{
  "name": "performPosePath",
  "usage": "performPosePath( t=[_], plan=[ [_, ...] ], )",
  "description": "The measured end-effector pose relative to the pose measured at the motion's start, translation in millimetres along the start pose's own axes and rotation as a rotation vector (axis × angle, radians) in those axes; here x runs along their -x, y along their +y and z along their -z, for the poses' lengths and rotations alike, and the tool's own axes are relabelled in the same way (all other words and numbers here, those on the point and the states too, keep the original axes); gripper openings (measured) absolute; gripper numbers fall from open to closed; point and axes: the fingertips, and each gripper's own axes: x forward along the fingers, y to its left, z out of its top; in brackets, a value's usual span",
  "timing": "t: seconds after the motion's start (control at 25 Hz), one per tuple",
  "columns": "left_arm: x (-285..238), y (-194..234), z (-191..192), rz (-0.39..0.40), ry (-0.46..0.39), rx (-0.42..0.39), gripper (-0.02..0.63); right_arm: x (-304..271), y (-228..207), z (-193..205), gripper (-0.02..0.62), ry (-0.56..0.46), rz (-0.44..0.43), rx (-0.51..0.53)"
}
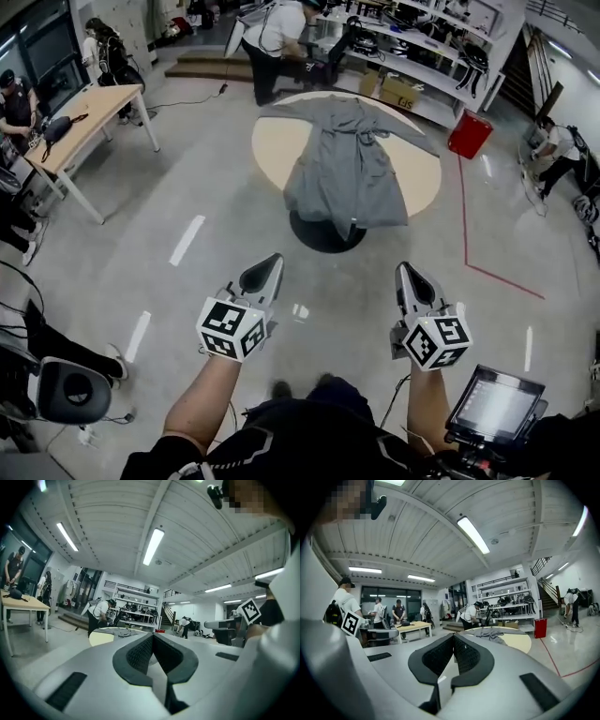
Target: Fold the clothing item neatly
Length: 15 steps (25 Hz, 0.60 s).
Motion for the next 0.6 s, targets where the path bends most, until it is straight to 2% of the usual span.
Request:
performPosePath(
  t=[0.12, 0.24, 0.44, 0.52, 0.6],
  plan=[
    [-45.6, 26.0, 7.5, 0.0, 0.016, 0.008, -0.002, -48.2, -20.0, 2.5, 0.006, -0.001, -0.01, 0.008],
    [-96.1, 61.3, 9.8, -0.039, 0.03, 0.01, -0.002, -108.5, -41.9, -2.4, 0.006, -0.029, -0.04, -0.002],
    [-161.9, 108.0, -20.7, -0.071, 0.028, -0.028, -0.002, -200.4, -61.7, -26.3, 0.006, -0.011, -0.11, 0.021],
    [-180.7, 140.7, -30.5, -0.076, 0.031, -0.062, -0.002, -246.5, -60.0, -34.2, 0.006, -0.013, -0.129, 0.04],
    [-199.3, 180.6, -40.0, -0.086, 0.038, -0.062, -0.002, -295.1, -55.3, -41.9, 0.006, -0.022, -0.133, 0.037]
  ],
)
